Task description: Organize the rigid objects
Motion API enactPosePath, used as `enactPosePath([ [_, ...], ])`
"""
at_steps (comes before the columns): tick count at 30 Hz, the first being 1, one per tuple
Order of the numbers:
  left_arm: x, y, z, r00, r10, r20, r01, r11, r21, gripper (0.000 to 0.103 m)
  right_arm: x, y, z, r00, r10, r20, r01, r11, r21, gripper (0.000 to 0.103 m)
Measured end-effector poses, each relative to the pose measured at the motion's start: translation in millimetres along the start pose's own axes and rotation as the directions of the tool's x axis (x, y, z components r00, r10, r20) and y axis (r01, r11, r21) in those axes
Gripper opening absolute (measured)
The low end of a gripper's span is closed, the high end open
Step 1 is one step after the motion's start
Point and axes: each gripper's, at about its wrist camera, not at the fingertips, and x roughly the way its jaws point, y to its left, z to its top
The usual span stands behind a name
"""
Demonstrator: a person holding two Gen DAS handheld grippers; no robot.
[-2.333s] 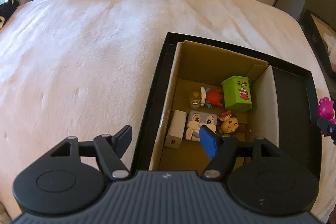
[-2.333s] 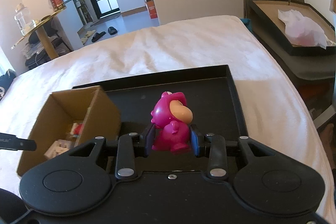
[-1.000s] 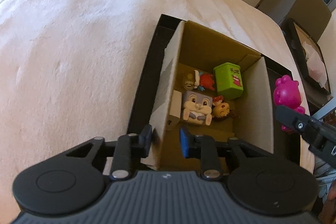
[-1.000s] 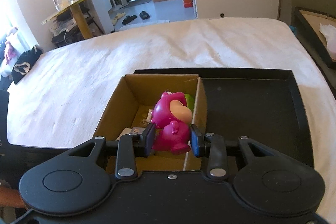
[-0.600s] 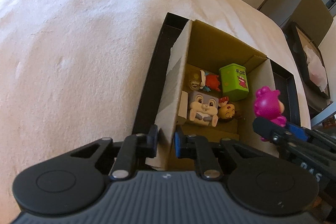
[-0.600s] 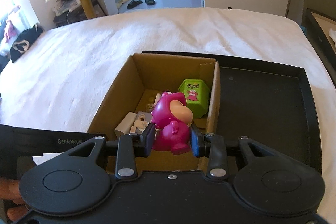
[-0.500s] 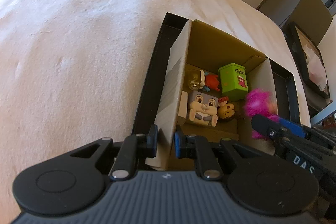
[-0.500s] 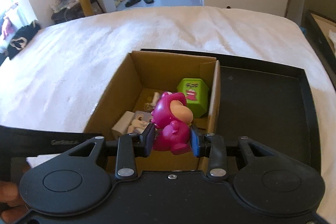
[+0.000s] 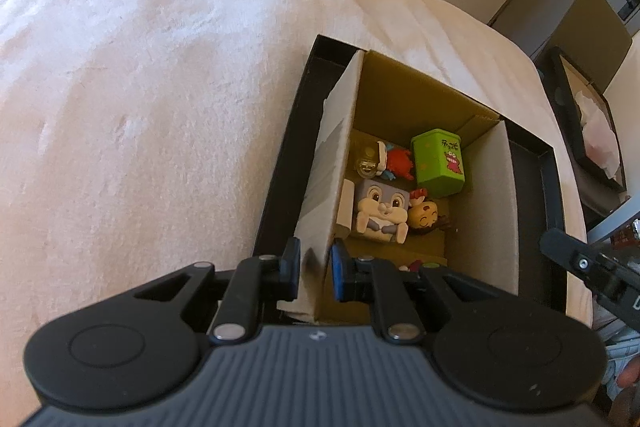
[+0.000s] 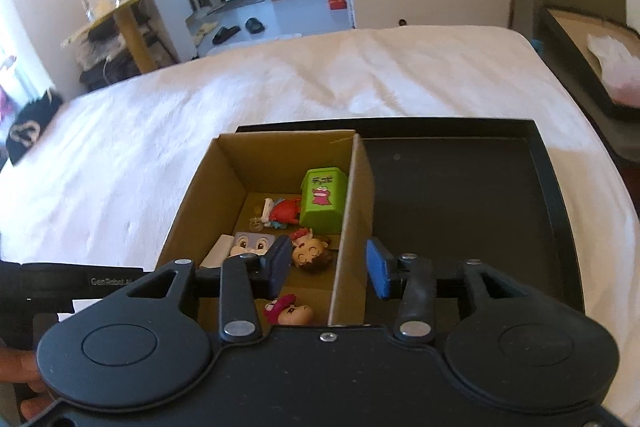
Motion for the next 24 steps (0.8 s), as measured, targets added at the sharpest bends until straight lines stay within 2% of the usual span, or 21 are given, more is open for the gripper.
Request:
enactPosePath([
  [10, -27.7, -13.1, -1.8, 1.0, -0.001, 0.026, 0.0, 0.999, 0.034, 0.016, -19.3, -7.7, -7.8, 1.0, 0.029, 0.004, -0.029, 0.998, 0.052, 0.055],
  [12, -34.3, -17.7, -3.5, 1.0, -0.003, 0.026, 0.002, 0.999, 0.05, 0.018, -24.6, -9.4, -9.7, 1.0, 0.029, 0.012, -0.029, 0.998, 0.062, 0.06],
  [14, -40.9, -21.7, -5.4, 1.0, -0.009, 0.022, 0.007, 0.998, 0.068, 0.019, -30.9, -12.7, -12.1, 0.999, 0.024, 0.025, -0.026, 0.996, 0.086, 0.075],
  [15, -45.2, -23.9, -6.1, 1.0, -0.015, 0.019, 0.014, 0.997, 0.078, 0.02, -33.5, -14.8, -13.0, 0.999, 0.023, 0.031, -0.026, 0.995, 0.099, 0.078],
  [16, -48.2, -25.6, -6.7, 1.0, -0.021, 0.018, 0.02, 0.996, 0.083, 0.026, -36.7, -16.6, -14.6, 0.999, 0.027, 0.036, -0.031, 0.993, 0.112, 0.081],
  [19, -58.9, -31.0, -11.1, 1.0, -0.024, 0.018, 0.022, 0.995, 0.099, 0.056, -45.4, -20.6, -20.2, 0.998, 0.033, 0.048, -0.04, 0.989, 0.145, 0.089],
  [21, -67.9, -35.4, -15.7, 0.999, -0.04, 0.029, 0.036, 0.992, 0.117, 0.062, -51.7, -23.4, -22.6, 0.998, 0.024, 0.061, -0.033, 0.987, 0.155, 0.093],
  [23, -76.4, -39.4, -19.3, 0.998, -0.046, 0.037, 0.041, 0.99, 0.132, 0.069, -58.9, -25.8, -24.8, 0.997, 0.009, 0.073, -0.021, 0.987, 0.162, 0.102],
  [24, -81.5, -42.0, -22.1, 0.998, -0.047, 0.044, 0.041, 0.989, 0.143, 0.07, -63.0, -27.4, -26.0, 0.997, 0.008, 0.082, -0.022, 0.986, 0.165, 0.103],
])
